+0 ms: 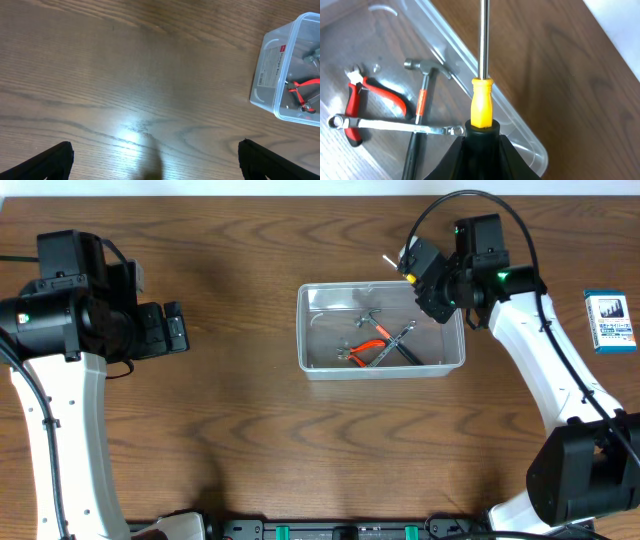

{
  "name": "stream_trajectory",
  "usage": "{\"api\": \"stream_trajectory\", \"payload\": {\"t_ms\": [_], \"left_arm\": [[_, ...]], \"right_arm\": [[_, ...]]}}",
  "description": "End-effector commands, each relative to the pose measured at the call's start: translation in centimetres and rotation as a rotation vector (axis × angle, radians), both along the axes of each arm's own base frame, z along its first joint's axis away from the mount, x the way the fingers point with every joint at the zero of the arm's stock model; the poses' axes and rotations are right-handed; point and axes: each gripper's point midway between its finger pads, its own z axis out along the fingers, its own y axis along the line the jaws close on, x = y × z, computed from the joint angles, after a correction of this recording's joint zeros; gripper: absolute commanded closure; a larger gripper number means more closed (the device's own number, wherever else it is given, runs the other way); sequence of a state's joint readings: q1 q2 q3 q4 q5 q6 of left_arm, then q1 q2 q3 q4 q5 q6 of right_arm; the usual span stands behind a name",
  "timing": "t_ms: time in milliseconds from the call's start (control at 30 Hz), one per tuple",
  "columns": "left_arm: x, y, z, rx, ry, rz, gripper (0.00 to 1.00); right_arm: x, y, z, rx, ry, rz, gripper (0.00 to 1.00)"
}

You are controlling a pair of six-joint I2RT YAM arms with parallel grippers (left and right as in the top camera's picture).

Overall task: Pack container
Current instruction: 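Lower the screwdriver into the container and open the right gripper, then move the right gripper right over the boxed screwdriver set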

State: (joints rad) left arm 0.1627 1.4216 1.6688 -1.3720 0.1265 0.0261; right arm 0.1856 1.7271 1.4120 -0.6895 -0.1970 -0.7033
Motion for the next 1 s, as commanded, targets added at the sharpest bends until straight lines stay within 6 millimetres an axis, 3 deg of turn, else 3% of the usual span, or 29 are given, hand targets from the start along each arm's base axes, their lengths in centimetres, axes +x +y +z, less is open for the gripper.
{"api": "stream_trajectory", "payload": {"t_ms": [0,300,600,767,867,933,967], "left_arm": [[0.2,0.3,0.4,0.007,-0.012,0.012,0.02],[0.2,0.3,0.5,0.008,-0.014,0.012,0.02],[0.3,0.3,0.5,0.008,-0.016,0.011,0.02],[0.3,0.3,0.5,0.009,-0.017,0.011,0.02],[0.3,0.3,0.5,0.009,-0.016,0.011,0.02],[0.3,0.3,0.5,0.008,-0.015,0.012,0.02],[0.2,0.3,0.5,0.008,-0.014,0.012,0.02]], "right_arm": [[-1.3,0.1,-1.0,-0.036,0.012,0.053,0.83],[-3.8,-0.4,-4.9,-0.085,0.084,0.122,0.80],[-4.6,0.0,-6.2,-0.064,0.103,0.135,0.68],[-3.7,0.1,-5.8,-0.048,0.073,0.111,0.51],[-2.2,0.4,-4.5,0.021,0.037,0.006,0.27],[-0.8,0.7,-2.7,0.099,0.006,-0.099,0.02],[-0.2,0.8,-1.4,0.138,-0.010,-0.146,0.01]]}}
